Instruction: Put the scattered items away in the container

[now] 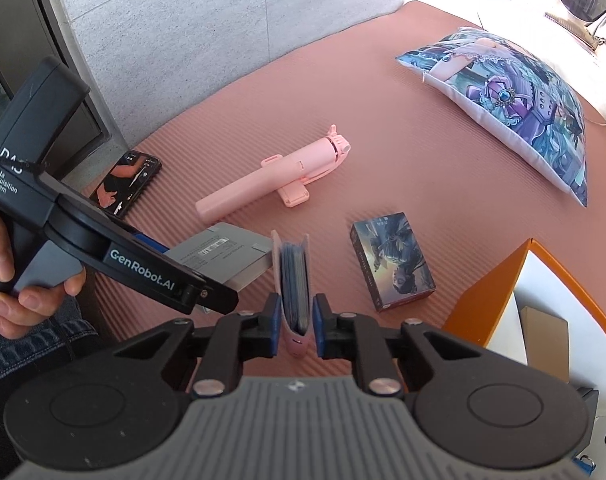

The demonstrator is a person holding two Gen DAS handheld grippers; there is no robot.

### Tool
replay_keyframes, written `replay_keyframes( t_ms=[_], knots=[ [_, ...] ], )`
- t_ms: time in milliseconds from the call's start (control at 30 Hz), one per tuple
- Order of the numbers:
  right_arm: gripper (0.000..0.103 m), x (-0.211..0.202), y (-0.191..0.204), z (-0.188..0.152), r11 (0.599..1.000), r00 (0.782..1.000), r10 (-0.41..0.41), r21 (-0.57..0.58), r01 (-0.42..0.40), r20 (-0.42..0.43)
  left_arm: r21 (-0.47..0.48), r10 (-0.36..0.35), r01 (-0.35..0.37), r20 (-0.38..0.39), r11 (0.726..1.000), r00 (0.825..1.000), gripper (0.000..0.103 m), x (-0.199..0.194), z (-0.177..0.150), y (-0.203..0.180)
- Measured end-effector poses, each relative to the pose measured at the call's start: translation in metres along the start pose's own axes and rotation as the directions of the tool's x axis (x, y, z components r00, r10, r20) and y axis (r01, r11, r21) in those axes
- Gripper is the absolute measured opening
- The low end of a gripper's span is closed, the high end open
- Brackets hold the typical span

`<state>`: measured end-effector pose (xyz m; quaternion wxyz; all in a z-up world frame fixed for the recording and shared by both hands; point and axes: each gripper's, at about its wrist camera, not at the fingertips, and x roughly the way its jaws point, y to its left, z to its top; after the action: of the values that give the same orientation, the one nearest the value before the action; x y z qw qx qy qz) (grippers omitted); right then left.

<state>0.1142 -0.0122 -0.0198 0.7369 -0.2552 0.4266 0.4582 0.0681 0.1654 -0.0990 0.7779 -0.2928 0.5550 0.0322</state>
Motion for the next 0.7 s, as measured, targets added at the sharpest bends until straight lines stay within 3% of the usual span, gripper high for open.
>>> replay_keyframes(
  t_ms=[700],
  knots=[
    [0.022, 0.0004, 0.0008, 0.0037, 1.0, 1.0, 0.008, -0.023, -0.008, 0.003, 0.006, -0.003, 0.003, -0.008, 1.0, 1.0, 0.095, 0.0, -0.0015, -0.0023]
  ],
)
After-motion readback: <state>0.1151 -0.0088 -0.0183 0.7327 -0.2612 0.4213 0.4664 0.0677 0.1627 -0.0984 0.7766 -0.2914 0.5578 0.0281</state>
